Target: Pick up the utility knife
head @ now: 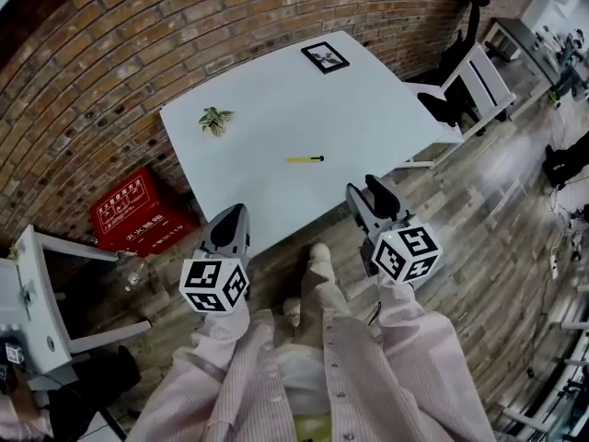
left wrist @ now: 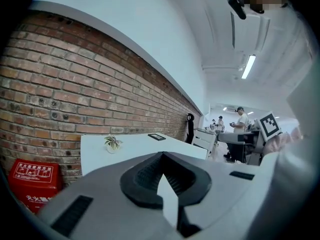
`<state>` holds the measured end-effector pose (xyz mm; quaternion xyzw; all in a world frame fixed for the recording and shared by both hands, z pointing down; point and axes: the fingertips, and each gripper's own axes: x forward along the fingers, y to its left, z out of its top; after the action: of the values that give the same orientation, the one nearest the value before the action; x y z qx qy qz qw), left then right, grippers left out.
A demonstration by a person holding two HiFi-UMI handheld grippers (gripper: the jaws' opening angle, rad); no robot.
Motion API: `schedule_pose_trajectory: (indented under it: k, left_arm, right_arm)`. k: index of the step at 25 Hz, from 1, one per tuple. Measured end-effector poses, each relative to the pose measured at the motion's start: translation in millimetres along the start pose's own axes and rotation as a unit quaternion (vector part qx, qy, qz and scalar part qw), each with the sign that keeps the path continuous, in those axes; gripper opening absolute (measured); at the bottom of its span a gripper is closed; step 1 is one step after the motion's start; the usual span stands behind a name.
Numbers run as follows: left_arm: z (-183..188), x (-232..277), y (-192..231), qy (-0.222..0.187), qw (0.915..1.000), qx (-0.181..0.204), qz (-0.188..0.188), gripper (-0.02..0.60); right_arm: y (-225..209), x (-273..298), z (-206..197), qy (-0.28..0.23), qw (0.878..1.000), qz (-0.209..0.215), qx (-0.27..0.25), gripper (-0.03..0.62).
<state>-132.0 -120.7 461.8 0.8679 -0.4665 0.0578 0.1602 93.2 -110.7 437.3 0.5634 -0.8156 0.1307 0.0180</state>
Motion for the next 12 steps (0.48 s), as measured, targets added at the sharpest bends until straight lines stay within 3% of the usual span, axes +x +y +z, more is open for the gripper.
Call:
schedule_pose_trajectory:
  k: [12]
  left_arm:
    - [-7.2, 74.0, 20.9, 0.036, 0.9984, -0.036, 0.026, -0.008]
  right_arm:
    - [-40.7, 81.1, -14.2, 0.065, 0.996, 0.057, -0.002, 0.17]
